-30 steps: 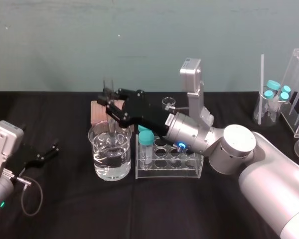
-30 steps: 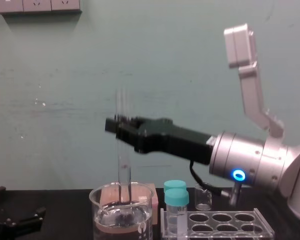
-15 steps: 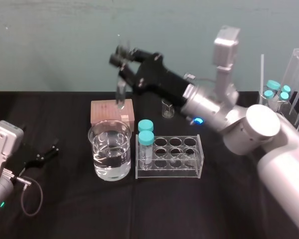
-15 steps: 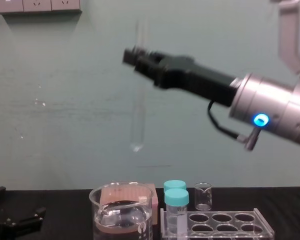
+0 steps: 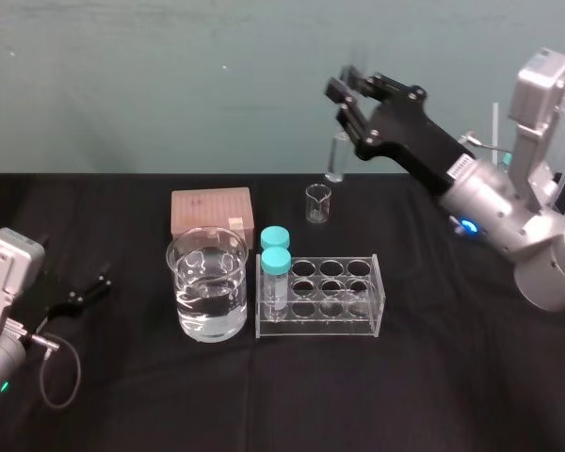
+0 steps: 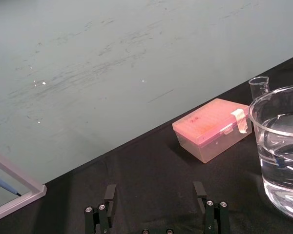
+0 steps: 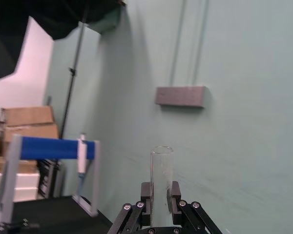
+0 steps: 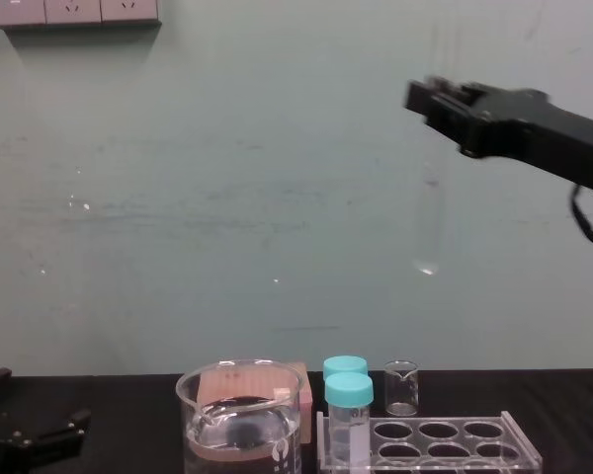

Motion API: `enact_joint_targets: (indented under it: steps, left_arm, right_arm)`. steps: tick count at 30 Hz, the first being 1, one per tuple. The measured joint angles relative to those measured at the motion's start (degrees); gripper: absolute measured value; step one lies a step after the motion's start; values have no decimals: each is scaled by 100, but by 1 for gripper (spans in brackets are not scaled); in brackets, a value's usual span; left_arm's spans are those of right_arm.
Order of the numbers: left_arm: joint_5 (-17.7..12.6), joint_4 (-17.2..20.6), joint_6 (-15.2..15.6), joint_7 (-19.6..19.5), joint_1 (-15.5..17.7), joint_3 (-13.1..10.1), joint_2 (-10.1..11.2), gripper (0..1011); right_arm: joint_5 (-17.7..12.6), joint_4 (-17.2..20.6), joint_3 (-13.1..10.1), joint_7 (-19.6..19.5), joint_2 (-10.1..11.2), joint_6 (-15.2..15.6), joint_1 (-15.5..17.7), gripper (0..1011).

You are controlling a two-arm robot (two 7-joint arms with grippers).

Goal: Hold the test tube with one hand and immerse one end into the beaker, then return it to the test tube rack.

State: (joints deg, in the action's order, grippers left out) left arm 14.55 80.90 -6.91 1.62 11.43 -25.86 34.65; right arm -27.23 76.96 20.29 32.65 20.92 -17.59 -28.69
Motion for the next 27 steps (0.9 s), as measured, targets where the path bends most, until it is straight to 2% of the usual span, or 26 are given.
enact_joint_targets:
  steps: [5,11,18,27]
  left_arm:
    - [0,0,0,0,0,0,0,1000]
    - [0,0,0,0,0,0,0,1000]
    - [0,0,0,0,0,0,0,1000]
    - [0,0,0,0,0,0,0,1000]
  right_arm:
    - [57,223,-230,-256,128,142,394,226]
    - [37,328,-393,-394,165,339,756,226]
    - [-14,317,-482,-444,128,495,973,226]
    - [8,196,-515,-472,93,610,1074,226]
